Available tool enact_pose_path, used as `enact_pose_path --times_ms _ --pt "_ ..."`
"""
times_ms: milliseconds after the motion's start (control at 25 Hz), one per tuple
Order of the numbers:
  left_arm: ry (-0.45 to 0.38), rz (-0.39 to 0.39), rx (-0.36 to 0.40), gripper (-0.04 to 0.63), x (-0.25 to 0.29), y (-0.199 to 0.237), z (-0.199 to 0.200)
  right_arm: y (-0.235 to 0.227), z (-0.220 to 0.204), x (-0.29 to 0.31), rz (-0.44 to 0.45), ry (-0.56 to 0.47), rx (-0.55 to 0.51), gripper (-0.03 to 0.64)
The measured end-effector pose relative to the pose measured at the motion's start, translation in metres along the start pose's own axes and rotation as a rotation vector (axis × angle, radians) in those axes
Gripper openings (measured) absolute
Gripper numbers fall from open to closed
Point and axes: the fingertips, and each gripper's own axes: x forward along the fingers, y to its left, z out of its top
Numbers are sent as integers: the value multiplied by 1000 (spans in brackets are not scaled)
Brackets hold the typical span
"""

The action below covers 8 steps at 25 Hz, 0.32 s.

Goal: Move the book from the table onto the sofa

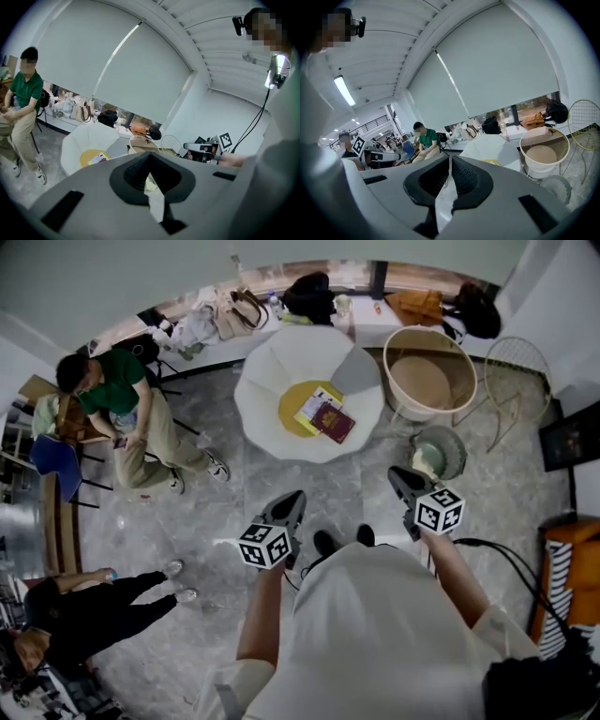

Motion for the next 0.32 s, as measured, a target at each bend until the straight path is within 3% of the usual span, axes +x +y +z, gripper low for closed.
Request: enact_pose_path --times_ms 320 --pt "8 0 -3 2 6 -3 -6 -4 -3 0 6 -3 5 44"
